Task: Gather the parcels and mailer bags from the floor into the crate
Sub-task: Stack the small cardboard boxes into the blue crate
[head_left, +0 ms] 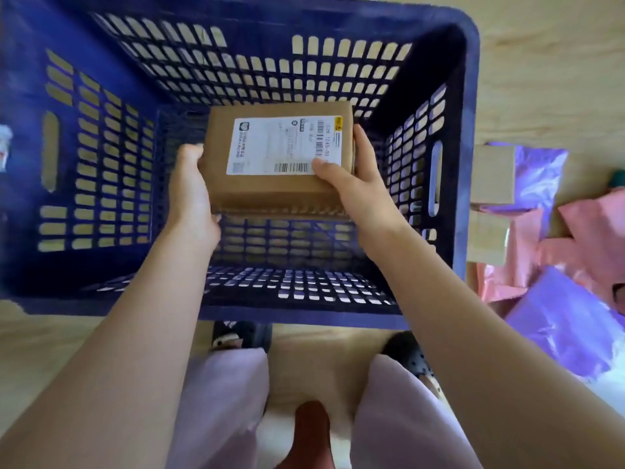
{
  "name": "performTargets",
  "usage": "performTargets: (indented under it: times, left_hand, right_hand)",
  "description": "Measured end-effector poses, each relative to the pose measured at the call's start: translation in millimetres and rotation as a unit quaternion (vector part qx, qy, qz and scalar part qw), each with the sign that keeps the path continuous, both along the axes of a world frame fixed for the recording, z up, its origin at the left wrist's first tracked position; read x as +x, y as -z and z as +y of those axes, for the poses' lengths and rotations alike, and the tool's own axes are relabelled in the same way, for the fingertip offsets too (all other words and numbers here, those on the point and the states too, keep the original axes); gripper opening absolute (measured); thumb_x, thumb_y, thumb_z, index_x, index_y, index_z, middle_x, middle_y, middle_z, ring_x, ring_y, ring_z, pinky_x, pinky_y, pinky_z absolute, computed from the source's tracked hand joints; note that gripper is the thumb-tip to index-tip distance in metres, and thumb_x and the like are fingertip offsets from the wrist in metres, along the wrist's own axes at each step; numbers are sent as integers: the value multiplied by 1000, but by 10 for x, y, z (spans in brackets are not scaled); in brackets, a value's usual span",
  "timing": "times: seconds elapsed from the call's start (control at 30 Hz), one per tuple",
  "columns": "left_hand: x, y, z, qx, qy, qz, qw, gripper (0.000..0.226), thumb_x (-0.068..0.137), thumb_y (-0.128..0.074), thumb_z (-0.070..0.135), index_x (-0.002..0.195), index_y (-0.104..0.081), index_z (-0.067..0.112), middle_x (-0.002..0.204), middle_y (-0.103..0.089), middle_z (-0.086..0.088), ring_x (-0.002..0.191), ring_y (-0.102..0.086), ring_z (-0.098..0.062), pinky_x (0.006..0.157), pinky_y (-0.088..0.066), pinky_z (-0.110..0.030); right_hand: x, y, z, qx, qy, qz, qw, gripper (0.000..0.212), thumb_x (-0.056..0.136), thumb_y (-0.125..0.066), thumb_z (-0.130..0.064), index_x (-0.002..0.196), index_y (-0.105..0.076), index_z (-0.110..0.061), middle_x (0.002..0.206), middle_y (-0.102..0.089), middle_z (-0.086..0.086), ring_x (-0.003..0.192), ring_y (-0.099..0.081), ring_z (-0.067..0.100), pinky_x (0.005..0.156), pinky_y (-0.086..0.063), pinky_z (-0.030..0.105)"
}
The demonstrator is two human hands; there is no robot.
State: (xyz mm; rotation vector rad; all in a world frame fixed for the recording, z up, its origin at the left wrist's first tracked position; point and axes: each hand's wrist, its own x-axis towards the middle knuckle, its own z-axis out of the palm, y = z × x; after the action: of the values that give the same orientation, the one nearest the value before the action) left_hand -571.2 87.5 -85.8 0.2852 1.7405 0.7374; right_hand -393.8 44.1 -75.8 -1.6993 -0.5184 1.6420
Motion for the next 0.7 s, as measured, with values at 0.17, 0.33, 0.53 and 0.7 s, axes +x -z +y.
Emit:
performTargets:
  times: [0.17, 0.33, 0.53, 0.7]
  left_hand:
    - [23, 393, 275, 9, 51, 91, 994, 39, 82, -53, 43, 108, -59, 14, 92, -64, -3, 79, -60, -21, 71, -44, -33]
    - [229, 515, 623, 37, 144, 121, 981, 42, 84, -53, 43, 108, -57, 10, 99, -60, -8, 88, -57, -27, 77, -42, -36]
    - [296, 267, 666, 1, 250, 101, 963, 31, 84, -57, 41, 101, -59, 15, 90, -64, -9, 77, -59, -26, 80, -50, -38]
    - [222, -97, 522, -8, 328, 100, 939, 33, 88, -54, 37, 117, -50, 21, 106, -60, -11, 99, -56, -27, 85, -49, -42]
  right_hand:
    - [-75, 378, 218, -65, 72, 7, 995, 77, 84, -63, -29, 145, -18, -42, 132, -52, -2, 108, -59, 22, 94, -51, 45]
    - [60, 575, 538, -60, 96, -11, 994, 75, 80, -63, -35, 143, -23, -42, 131, -51, 0, 106, -57, 26, 90, -52, 49]
    - [203, 491, 535, -61, 78, -9, 995, 76, 82, -65, -37, 145, -23, -39, 137, -45, 4, 108, -52, 27, 97, -46, 48]
    - [197, 251, 446, -18, 54, -54, 997, 79, 80, -66, -37, 146, -22, -39, 138, -46, 3, 115, -50, 30, 100, -44, 50]
